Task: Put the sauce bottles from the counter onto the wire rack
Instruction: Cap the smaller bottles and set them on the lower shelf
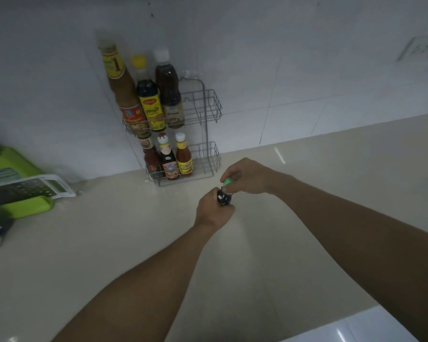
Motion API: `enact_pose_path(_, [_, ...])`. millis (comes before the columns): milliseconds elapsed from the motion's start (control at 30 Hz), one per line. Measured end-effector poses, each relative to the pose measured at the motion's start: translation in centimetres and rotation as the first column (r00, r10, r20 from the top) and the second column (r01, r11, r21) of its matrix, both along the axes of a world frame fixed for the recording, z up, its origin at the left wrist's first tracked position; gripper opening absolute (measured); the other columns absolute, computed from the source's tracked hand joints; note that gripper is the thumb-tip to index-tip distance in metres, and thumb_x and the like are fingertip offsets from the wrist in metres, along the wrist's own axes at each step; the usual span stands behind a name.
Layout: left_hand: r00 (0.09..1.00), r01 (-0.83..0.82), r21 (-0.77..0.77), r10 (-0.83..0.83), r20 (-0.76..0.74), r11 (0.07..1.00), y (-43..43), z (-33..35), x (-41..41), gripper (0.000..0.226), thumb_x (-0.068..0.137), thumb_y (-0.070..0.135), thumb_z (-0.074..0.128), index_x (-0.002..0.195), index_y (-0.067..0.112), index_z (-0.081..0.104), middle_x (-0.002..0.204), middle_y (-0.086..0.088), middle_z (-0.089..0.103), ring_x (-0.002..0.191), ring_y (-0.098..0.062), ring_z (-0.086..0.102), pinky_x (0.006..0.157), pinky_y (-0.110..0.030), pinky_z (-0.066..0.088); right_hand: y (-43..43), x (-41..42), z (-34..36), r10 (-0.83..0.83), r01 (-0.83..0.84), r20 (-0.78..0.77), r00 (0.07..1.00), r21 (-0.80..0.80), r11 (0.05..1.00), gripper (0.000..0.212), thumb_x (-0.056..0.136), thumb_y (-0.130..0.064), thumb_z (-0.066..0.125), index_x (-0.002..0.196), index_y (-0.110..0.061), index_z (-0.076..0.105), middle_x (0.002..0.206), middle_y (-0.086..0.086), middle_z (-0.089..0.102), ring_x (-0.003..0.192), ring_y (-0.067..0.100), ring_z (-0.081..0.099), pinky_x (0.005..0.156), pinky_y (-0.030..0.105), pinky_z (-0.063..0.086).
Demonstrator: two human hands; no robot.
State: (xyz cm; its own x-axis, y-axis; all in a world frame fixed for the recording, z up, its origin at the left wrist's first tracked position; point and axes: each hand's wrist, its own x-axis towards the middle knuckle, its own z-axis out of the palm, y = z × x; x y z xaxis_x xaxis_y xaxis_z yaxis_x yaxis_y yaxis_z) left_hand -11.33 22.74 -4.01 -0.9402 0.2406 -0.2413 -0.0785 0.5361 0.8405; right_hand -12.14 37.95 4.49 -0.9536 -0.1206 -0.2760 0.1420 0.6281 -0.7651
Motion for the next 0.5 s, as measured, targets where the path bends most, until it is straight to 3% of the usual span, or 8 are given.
enact_pose_path(100, [1.000, -0.030, 0.029, 0.030, 0.001, 0.999, -0.5, 0.8, -0.3, 0.023, 0.073, 0.013, 0.066, 0.095, 0.019, 0.064, 0.083, 0.003, 0.065, 0.078, -0.018, 0.060, 0.058, -0.026, 0.041, -1.1, -1.1, 1.3, 0.026, -0.027, 0.009, 1.000, 0.158, 0.987, 0.025, 0.083, -0.032, 0.077, 0.097, -0.012, 0.072, 0.077, 0.001, 0.070, 0.076, 0.019, 0.074, 0.064, 0.024, 0.055])
enact_pose_path(167, [0.999, -0.032, 0.033, 0.032, -0.003, 0.999, -0.8, 1.3, -0.4, 0.024, 0.073, 0.014, 0.065, 0.095, 0.024, 0.062, 0.082, 0.007, 0.064, 0.077, -0.015, 0.060, 0.058, -0.026, 0.040, -1.9, -1.5, 2.2, 0.060, -0.078, 0.071, 0.996, 0.292, 0.953, 0.040, 0.090, -0.045, 0.066, 0.094, -0.005, 0.068, 0.069, 0.003, 0.072, 0.068, 0.019, 0.075, 0.061, 0.022, 0.054])
enact_pose_path(267, [0.999, -0.031, 0.037, 0.032, -0.006, 0.999, -0.9, 2.0, -0.7, 0.024, 0.070, 0.017, 0.063, 0.094, 0.024, 0.062, 0.085, 0.005, 0.067, 0.080, -0.017, 0.063, 0.060, -0.026, 0.041, -2.7, -2.2, 3.2, 0.095, -0.154, 0.157, 0.983, 0.422, 0.894, 0.064, 0.093, -0.063, 0.049, 0.087, -0.002, 0.067, 0.069, 0.006, 0.075, 0.057, 0.018, 0.072, 0.069, 0.028, 0.060])
enact_pose_path(433, [0.998, -0.033, 0.055, 0.036, -0.044, 0.998, -1.3, 3.0, -1.5, 0.037, 0.070, 0.018, 0.062, 0.105, 0.026, 0.065, 0.094, 0.006, 0.070, 0.087, -0.016, 0.065, 0.063, -0.024, 0.043, -2.8, -3.2, 4.6, 0.154, -0.242, 0.215, 0.964, 0.484, 0.841, 0.049, 0.088, -0.054, 0.054, 0.073, -0.009, 0.067, 0.056, -0.001, 0.070, 0.058, 0.016, 0.066, 0.071, 0.030, 0.051])
enact_pose_path(500, [0.998, -0.036, 0.063, 0.038, -0.043, 0.997, -1.3, 3.0, -1.6, 0.031, 0.071, 0.016, 0.063, 0.100, 0.028, 0.064, 0.089, 0.009, 0.068, 0.083, -0.014, 0.063, 0.061, -0.023, 0.041, -3.1, -3.5, 4.4, 0.137, -0.226, 0.206, 0.969, 0.512, 0.829, 0.055, 0.091, -0.057, 0.049, 0.068, -0.009, 0.066, 0.052, 0.000, 0.065, 0.055, 0.017, 0.063, 0.072, 0.030, 0.050])
